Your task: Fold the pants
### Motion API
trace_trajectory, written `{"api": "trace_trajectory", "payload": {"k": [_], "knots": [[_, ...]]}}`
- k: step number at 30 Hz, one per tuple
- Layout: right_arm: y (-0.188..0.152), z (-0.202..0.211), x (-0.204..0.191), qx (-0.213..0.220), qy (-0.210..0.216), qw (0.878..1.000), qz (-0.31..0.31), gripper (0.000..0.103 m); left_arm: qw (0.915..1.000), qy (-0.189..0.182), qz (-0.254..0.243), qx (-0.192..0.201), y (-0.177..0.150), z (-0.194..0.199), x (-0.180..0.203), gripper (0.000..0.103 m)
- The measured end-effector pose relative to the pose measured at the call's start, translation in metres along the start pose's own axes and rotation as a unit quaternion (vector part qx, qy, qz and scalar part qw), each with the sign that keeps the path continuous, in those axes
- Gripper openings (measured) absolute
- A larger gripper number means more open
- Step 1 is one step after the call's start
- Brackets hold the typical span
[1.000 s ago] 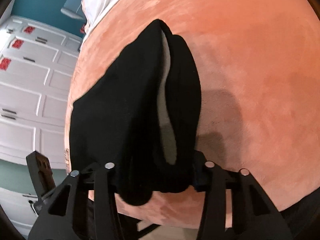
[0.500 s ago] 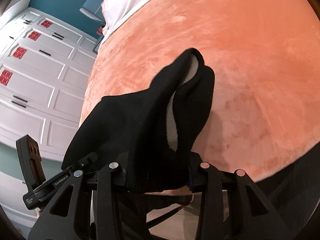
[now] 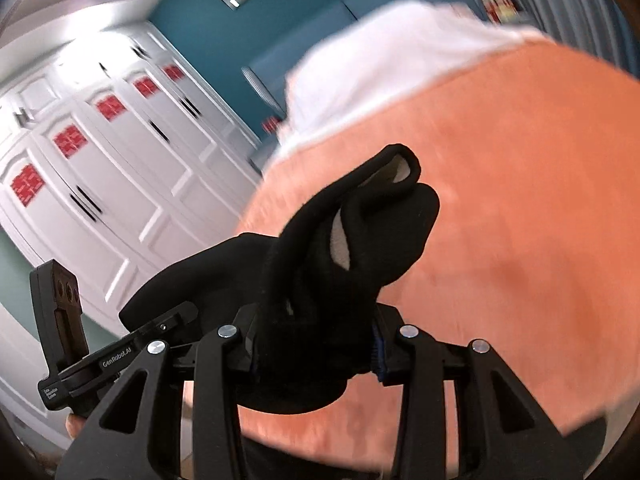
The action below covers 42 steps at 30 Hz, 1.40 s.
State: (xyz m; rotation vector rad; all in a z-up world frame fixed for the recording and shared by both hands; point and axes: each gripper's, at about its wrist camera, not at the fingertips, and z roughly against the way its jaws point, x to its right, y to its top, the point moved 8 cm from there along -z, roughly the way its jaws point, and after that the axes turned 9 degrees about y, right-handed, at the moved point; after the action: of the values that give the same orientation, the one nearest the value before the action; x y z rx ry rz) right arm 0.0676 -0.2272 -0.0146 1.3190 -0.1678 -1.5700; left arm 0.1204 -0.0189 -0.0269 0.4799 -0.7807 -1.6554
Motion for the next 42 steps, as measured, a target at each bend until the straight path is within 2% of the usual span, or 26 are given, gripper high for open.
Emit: {"api": "trace_trajectory", "payload": {"k": [2,4,9,11,14,17,19,23,24,25,26,27,28,29,30,32,33,35,38,42], "knots": [[0.034,-0.013,-0.003,0.025,0.010,1.000,0.016,0.037,0.9993,0.001,-0.003,0.037,0.045,-0.012,0.001,0.023],[0.075,-0.037,-0.001,0.049,0.023,0.998,0.029,0.037,0.9983,0.007,-0.011,0.057,0.079,-0.025,0.004,0.023],[0.150,-0.103,0.031,0.084,0.041,0.995,0.032,0.037,0.9947,0.017,-0.012,0.100,0.156,-0.093,0.006,0.023],[0.171,-0.131,0.051,0.092,0.042,0.994,0.029,0.037,0.9937,0.010,-0.007,0.111,0.178,-0.132,0.003,0.023],[0.196,-0.175,0.087,0.092,0.038,0.995,0.029,0.037,0.9929,0.014,-0.012,0.118,0.192,-0.186,-0.007,0.024],[0.200,-0.218,0.132,0.081,0.026,0.996,0.020,0.038,0.9939,0.020,-0.019,0.106,0.188,-0.241,-0.014,0.025],[0.191,-0.251,0.164,0.066,0.010,0.998,0.008,0.038,0.9963,0.019,-0.022,0.081,0.175,-0.290,-0.022,0.025],[0.151,-0.319,0.244,0.007,-0.040,0.999,-0.033,0.039,0.9997,0.021,-0.008,-0.007,0.122,-0.385,-0.035,0.027],[0.139,-0.330,0.259,-0.011,-0.054,0.998,-0.038,0.041,0.9987,0.029,-0.010,-0.041,0.100,-0.413,-0.040,0.027],[0.122,-0.344,0.278,-0.035,-0.074,0.996,-0.044,0.050,0.9971,0.040,-0.010,-0.064,0.080,-0.432,-0.046,0.034],[0.106,-0.352,0.292,-0.052,-0.092,0.993,-0.045,0.060,0.9966,0.054,-0.014,-0.061,0.067,-0.440,-0.049,0.048],[0.089,-0.357,0.304,-0.059,-0.101,0.992,-0.040,0.068,0.9964,0.076,-0.020,-0.034,0.056,-0.441,-0.054,0.053],[0.085,-0.354,0.305,-0.039,-0.086,0.995,-0.034,0.068,0.9956,0.089,-0.023,-0.017,0.051,-0.437,-0.055,0.064],[0.086,-0.350,0.305,-0.028,-0.075,0.996,-0.037,0.069,0.9940,0.106,-0.027,-0.008,0.049,-0.433,-0.058,0.081],[0.088,-0.348,0.304,-0.035,-0.077,0.995,-0.048,0.070,0.9904,0.134,-0.034,-0.004,0.048,-0.426,-0.064,0.087],[0.089,-0.341,0.299,-0.048,-0.094,0.993,-0.059,0.076,0.9885,0.144,-0.045,-0.013,0.044,-0.415,-0.068,0.087],[0.089,-0.330,0.297,-0.047,-0.116,0.990,-0.060,0.083,0.9868,0.153,-0.051,-0.019,0.042,-0.405,-0.070,0.087],[0.084,-0.306,0.291,-0.037,-0.146,0.987,-0.061,0.085,0.9826,0.175,-0.059,-0.020,0.041,-0.386,-0.077,0.087],[0.070,-0.255,0.270,-0.029,-0.179,0.982,-0.048,0.085,0.9820,0.177,-0.061,-0.025,0.031,-0.337,-0.076,0.087],[0.023,-0.198,0.234,-0.046,-0.208,0.977,-0.016,0.085,0.9777,0.192,-0.057,-0.062,0.000,-0.282,-0.072,0.087]]}}
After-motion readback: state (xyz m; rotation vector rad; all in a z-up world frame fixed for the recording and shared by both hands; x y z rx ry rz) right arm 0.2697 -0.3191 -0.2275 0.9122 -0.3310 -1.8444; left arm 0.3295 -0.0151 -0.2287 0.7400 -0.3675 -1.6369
